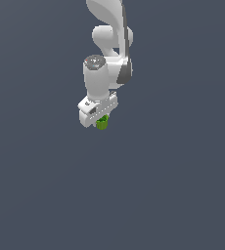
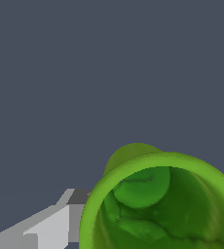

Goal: Pick up the object and move it to a goal position.

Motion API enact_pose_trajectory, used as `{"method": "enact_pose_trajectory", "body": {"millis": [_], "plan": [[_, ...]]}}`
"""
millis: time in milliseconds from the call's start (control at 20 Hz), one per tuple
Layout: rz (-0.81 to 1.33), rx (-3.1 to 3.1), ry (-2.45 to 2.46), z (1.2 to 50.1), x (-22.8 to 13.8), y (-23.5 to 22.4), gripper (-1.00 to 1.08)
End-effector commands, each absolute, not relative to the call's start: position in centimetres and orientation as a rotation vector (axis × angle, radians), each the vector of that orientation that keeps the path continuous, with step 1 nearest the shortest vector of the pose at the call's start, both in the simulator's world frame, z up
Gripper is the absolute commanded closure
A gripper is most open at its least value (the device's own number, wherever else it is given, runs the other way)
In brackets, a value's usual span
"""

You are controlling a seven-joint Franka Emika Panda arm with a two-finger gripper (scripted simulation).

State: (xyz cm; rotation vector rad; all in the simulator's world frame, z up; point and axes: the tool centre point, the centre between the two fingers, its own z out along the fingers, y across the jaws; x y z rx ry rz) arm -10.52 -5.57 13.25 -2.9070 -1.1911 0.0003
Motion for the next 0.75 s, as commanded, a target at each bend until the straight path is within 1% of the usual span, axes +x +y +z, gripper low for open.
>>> {"method": "enact_pose_trajectory", "body": {"millis": [0,350,700], "plan": [[-0.001,-2.907,-1.192,15.2,-10.8,-6.0,1.08],[-0.001,-2.906,-1.191,18.9,-11.1,-6.8,1.08],[-0.001,-2.907,-1.191,20.2,-11.2,-7.1,1.08]]}}
